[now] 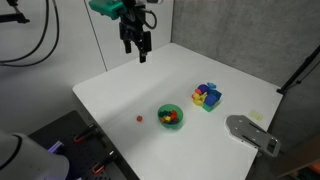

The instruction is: Pick up one small orange block from the green bowl and put it on the table

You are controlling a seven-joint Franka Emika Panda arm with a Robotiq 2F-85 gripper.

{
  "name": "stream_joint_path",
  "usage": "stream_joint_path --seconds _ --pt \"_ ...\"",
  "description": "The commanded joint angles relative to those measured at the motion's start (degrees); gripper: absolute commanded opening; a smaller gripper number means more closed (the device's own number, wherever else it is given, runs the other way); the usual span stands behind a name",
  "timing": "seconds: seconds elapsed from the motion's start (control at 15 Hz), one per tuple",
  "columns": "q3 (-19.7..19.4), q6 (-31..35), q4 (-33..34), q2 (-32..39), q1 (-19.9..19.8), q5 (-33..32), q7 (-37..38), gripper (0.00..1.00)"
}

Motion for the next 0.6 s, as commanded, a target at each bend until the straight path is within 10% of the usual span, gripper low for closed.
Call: stream_joint_path --seconds 0.0,0.53 --pt "-0.46 1.07 -4.21 -5.05 -0.80 -0.73 -3.25 1.00" --pt "-0.90 -0.04 -6.73 -6.44 -0.76 0.15 -5.01 1.00"
